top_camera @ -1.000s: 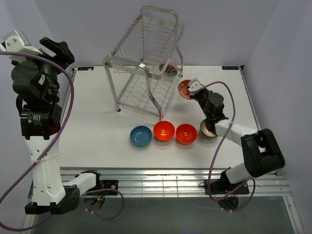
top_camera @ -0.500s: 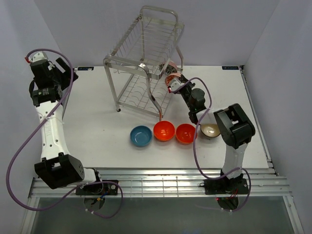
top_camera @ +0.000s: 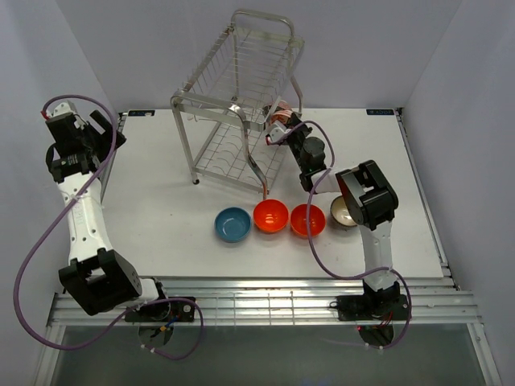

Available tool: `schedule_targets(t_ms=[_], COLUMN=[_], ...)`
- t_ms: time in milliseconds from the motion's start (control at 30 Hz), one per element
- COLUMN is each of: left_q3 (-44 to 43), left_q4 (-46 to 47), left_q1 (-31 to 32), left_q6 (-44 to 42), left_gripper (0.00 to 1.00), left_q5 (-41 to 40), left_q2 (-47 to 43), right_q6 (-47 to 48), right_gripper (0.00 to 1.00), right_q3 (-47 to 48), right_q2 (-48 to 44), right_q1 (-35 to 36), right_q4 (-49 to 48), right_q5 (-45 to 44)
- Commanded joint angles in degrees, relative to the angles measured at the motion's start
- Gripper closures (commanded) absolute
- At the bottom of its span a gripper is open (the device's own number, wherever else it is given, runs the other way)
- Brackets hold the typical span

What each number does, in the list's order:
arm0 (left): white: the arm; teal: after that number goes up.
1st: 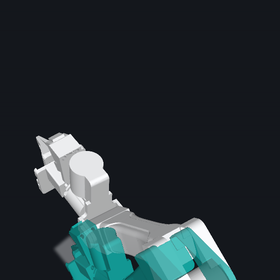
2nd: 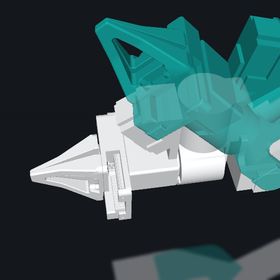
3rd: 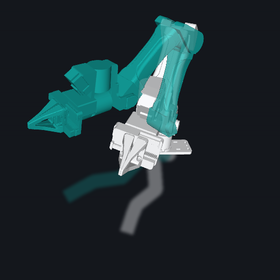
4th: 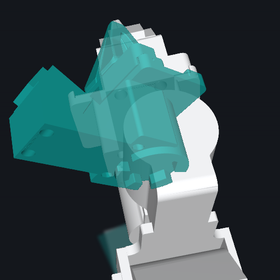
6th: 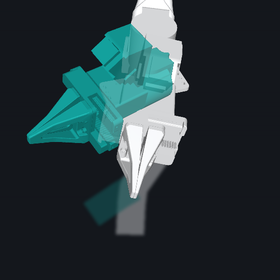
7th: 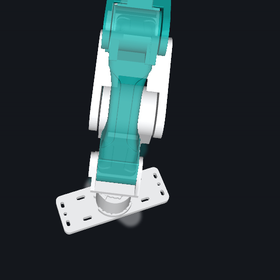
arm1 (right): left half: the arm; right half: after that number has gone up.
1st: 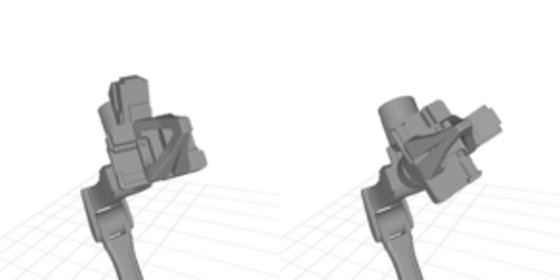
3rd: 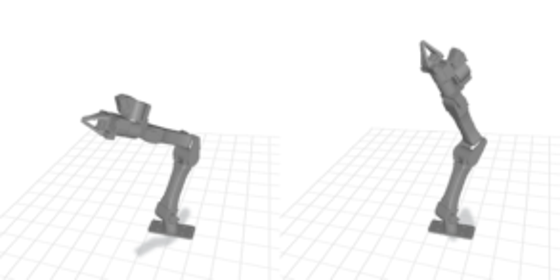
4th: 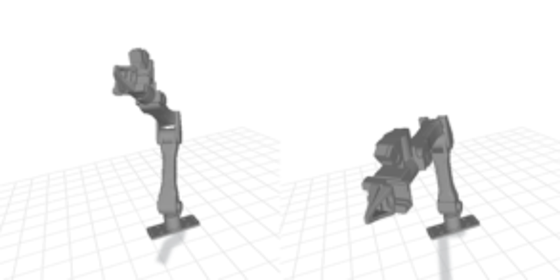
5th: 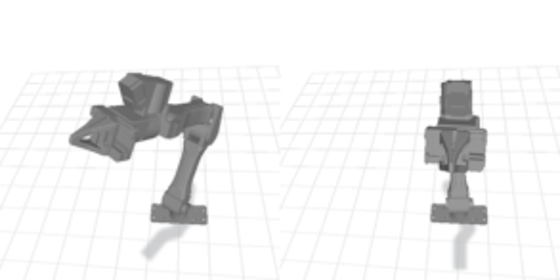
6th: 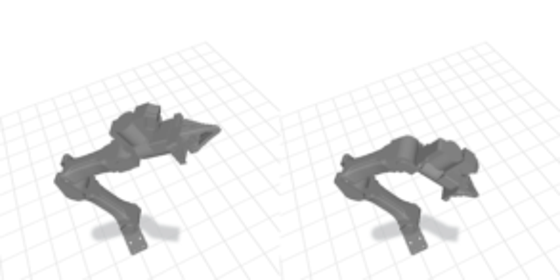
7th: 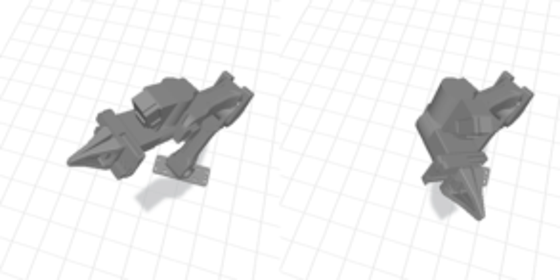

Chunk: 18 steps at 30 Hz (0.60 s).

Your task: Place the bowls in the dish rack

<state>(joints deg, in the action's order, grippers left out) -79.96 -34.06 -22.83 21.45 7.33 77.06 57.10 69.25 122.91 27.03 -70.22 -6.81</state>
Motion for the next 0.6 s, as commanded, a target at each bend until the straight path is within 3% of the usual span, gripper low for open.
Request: schedule_targets(t_ms=[0, 567], left_q3=[0.25, 3.15], left_q4=[2.16, 3.3], left_q1=[-0.64, -2.13], left_q6=[-0.36, -0.54], left_gripper=[0.02, 0.02], left_q5=[1.98, 3.3], left_q2=[-1.12, 0.02], right_q6=[3.01, 11.01], right_gripper=[0.92, 0.92], right_q3=[5.35, 17.84], right_q2=[2.06, 14.02], right_q1=[0.31, 0.39], right_q4=[-26.9, -32.61], right_q5=[-0.84, 2.85])
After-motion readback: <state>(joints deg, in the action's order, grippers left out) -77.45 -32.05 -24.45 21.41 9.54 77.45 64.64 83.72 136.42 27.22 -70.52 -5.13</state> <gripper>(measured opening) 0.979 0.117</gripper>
